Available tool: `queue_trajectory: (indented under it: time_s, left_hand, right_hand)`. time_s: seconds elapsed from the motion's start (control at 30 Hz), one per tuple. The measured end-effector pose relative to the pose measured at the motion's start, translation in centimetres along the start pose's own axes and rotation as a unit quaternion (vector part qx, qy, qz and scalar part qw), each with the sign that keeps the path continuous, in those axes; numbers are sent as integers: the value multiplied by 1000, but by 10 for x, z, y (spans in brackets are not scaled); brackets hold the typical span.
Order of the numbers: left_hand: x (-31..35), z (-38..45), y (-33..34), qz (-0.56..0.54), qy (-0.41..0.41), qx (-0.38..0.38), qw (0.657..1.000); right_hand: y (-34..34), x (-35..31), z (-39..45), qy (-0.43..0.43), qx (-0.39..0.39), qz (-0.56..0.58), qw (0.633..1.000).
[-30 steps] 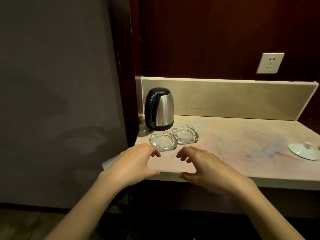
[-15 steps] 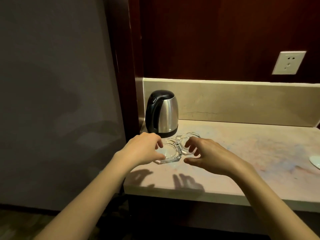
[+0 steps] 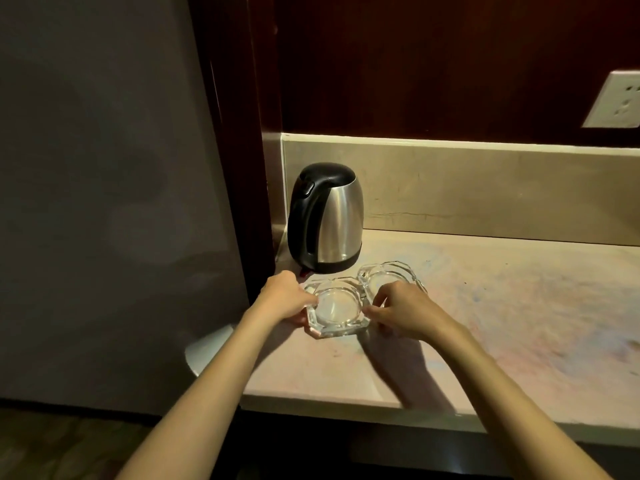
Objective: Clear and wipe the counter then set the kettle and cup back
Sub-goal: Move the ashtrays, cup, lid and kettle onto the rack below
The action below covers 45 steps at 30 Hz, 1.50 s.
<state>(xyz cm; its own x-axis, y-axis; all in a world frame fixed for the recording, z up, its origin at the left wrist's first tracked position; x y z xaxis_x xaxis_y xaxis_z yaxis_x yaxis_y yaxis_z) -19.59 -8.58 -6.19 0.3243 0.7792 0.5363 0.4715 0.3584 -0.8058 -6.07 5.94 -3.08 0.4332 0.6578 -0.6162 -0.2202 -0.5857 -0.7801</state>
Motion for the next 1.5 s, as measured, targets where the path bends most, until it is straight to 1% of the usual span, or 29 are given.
queue_trajectory:
  time_s: [0.1, 0.2, 0.3, 0.37, 0.43, 0.5, 0.57, 0.67, 0.73, 0.83, 0.97, 1.07, 1.17, 1.3, 1.37, 1.5]
  left_hand:
    - [-3, 0, 2, -38, -3, -5, 999]
    - [-6, -6, -2, -45, 4, 0, 999]
    - [-7, -19, -7, -54, 13, 0, 998]
    - [-5, -29, -15, -60, 32, 11, 998]
    - [0, -41, -26, -79, 55, 19, 995]
    - [1, -53, -35, -118, 71, 17, 990]
    - [0, -66, -42, -156, 81, 5, 984]
    - [-8, -86, -47, -187, 91, -21, 978]
    - [-13, -102, -48, -180, 97, -32, 978]
    - [-22, -124, -50, -165, 102, -36, 980]
    - [-33, -152, -50, -155, 108, -29, 982]
    - [-50, -182, -42, -165, 111, -37, 979]
    - [-75, -210, -28, -173, 98, -44, 979]
    - [-125, -244, 1, -195, 46, -67, 978]
    - [-155, -255, 15, -189, 23, -90, 978]
    - [-214, -273, 39, -187, -14, -113, 976]
  right_hand:
    - [2, -1, 3, -7, 6, -2, 1000]
    - [7, -1, 5, -11, 7, 19, 1000]
    - [13, -5, 4, -13, -13, 56, 998]
    - [17, -7, 1, -6, -37, 122, 992]
    - [16, -12, -7, -4, -51, 206, 977]
    - [13, -19, -16, -7, -53, 279, 959]
    - [13, -27, -27, -6, -46, 318, 947]
    - [17, -33, -47, -10, -35, 324, 945]
    - [19, -40, -65, -24, -31, 325, 945]
    - [25, -50, -89, -39, -36, 328, 943]
    - [33, -55, -118, -31, -53, 353, 934]
    - [51, -57, -149, -30, -65, 375, 924]
    - [76, -57, -177, -32, -72, 369, 926]
    - [125, -54, -213, -21, -100, 363, 926]
    - [157, -53, -227, -3, -123, 380, 917]
    - [219, -48, -247, 29, -164, 393, 904]
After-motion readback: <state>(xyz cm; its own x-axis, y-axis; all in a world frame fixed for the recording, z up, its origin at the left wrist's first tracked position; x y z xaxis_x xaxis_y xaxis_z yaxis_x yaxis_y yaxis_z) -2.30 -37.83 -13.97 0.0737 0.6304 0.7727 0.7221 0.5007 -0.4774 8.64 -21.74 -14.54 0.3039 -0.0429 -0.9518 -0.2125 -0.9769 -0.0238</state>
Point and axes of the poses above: each hand's wrist, its own z-axis towards the middle knuckle, its own y-axis out of the palm, x = y × z, the point moved 9 cm from there along z, towards the middle knuckle, and after that the axes turned 11 degrees about z, right-handed, at the moved point
